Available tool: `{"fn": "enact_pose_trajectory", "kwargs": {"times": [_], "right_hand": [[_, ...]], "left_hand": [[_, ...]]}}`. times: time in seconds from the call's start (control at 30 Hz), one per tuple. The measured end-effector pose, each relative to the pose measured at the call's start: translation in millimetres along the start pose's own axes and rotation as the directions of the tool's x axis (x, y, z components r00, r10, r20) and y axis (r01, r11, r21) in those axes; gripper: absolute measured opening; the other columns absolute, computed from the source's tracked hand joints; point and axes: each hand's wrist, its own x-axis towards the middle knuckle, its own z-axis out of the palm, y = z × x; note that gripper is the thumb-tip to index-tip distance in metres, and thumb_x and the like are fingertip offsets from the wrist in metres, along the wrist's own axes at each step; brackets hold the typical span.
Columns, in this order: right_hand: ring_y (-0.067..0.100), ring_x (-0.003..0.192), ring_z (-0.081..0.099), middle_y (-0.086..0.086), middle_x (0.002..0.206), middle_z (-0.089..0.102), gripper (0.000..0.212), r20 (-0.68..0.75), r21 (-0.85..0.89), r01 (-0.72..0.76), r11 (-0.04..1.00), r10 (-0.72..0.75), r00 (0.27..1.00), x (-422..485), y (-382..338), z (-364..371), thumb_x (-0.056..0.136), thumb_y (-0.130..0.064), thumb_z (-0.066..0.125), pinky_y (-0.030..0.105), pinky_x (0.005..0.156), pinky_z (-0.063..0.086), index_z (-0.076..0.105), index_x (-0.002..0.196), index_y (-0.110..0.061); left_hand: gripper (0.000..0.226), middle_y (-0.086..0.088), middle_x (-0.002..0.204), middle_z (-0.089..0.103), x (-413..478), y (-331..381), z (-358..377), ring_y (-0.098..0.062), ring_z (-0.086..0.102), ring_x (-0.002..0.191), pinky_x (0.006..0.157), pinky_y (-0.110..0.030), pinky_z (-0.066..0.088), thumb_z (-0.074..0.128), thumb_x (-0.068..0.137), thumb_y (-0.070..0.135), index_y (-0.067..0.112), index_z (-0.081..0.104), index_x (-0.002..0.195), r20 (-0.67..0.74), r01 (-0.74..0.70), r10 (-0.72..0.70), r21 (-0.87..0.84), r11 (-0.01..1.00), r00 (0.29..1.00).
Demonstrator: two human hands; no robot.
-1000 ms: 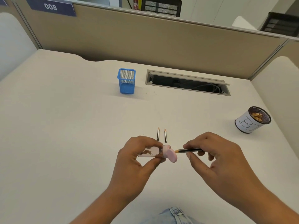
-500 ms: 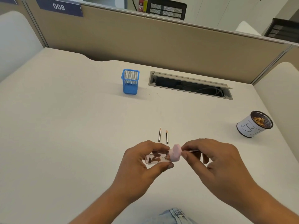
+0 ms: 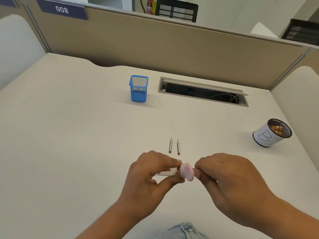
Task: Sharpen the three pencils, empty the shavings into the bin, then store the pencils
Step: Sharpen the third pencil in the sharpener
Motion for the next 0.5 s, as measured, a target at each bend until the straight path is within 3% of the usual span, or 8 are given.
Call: {"fn": "enact_pose_trajectory", "kwargs": {"times": [0.03,0.1,0.13,0.17,0.23,0.33,0.4,0.5], "right_hand": [[0.013,0.048,0.040,-0.009,0.051,0.046,0.037,0.050,0.144,-0.133,0.981,0.127,0.991,2,0,3,0.096,-0.042,0.044,0.023,0.044,0.031,0.056,0.067,-0.023],[0.009,0.045,0.030,-0.010,0.047,0.039,0.038,0.216,0.504,-0.432,0.748,0.375,0.902,4,2,12,0.097,-0.039,0.050,0.022,0.047,0.025,0.057,0.064,-0.022],[0.008,0.046,0.027,-0.011,0.047,0.034,0.039,0.303,0.581,-0.529,0.618,0.439,0.846,5,3,16,0.098,-0.035,0.053,0.023,0.049,0.023,0.057,0.061,-0.023],[0.009,0.047,0.026,-0.012,0.047,0.033,0.039,0.326,0.601,-0.555,0.575,0.458,0.827,6,3,19,0.099,-0.032,0.053,0.024,0.050,0.023,0.058,0.061,-0.024],[0.007,0.047,0.028,-0.012,0.048,0.036,0.036,0.289,0.590,-0.494,0.638,0.404,0.868,5,-1,20,0.099,-0.041,0.049,0.022,0.049,0.024,0.058,0.066,-0.028],[0.006,0.052,0.039,-0.009,0.058,0.051,0.040,0.187,0.458,-0.309,0.834,0.249,0.950,3,1,14,0.092,-0.070,0.034,0.021,0.049,0.031,0.055,0.082,-0.037],[0.006,0.062,0.045,-0.012,0.067,0.052,0.027,0.070,0.216,-0.116,0.970,0.103,0.992,1,7,8,0.098,-0.060,0.036,0.020,0.052,0.035,0.053,0.093,-0.039],[0.018,0.062,0.046,-0.005,0.072,0.054,0.021,-0.026,-0.084,0.110,0.990,-0.112,0.993,2,13,5,0.095,-0.028,0.047,0.031,0.046,0.037,0.066,0.094,-0.019]], "left_hand": [[0.026,0.015,0.095,0.072,1,-1,2,-0.010,0.068,0.087,0.070,-0.037,0.053,0.084,0.073,0.026,0.029,0.070,0.095,-0.026,-0.091,0.093,0.055,0.994,0.995],[0.020,0.011,0.092,0.074,4,-3,5,-0.012,0.067,0.086,0.069,-0.039,0.050,0.083,0.078,0.020,0.023,0.070,0.093,-0.033,-0.263,0.273,0.184,0.947,0.961],[0.016,0.008,0.090,0.074,6,-4,6,-0.014,0.067,0.086,0.068,-0.040,0.049,0.082,0.081,0.018,0.021,0.071,0.092,-0.024,-0.313,0.326,0.227,0.922,0.945],[0.013,0.007,0.089,0.074,8,-6,6,-0.014,0.067,0.087,0.068,-0.040,0.049,0.080,0.083,0.017,0.021,0.071,0.091,-0.018,-0.330,0.344,0.241,0.913,0.939],[0.015,0.009,0.090,0.073,13,-7,3,-0.012,0.068,0.089,0.070,-0.041,0.049,0.080,0.081,0.020,0.023,0.069,0.091,-0.016,-0.293,0.303,0.208,0.933,0.953],[0.021,0.016,0.094,0.072,15,-8,-4,-0.010,0.068,0.093,0.071,-0.043,0.051,0.082,0.074,0.023,0.026,0.068,0.090,0.008,-0.164,0.165,0.124,0.979,0.986],[0.024,0.018,0.095,0.072,13,-7,-6,-0.011,0.069,0.093,0.072,-0.043,0.054,0.083,0.071,0.025,0.029,0.069,0.090,0.019,-0.053,0.052,0.040,0.998,0.998],[0.027,0.015,0.096,0.072,9,-6,-4,-0.015,0.070,0.090,0.071,-0.042,0.056,0.083,0.070,0.030,0.032,0.067,0.091,0.043,0.052,-0.050,-0.052,0.997,0.998]]}}
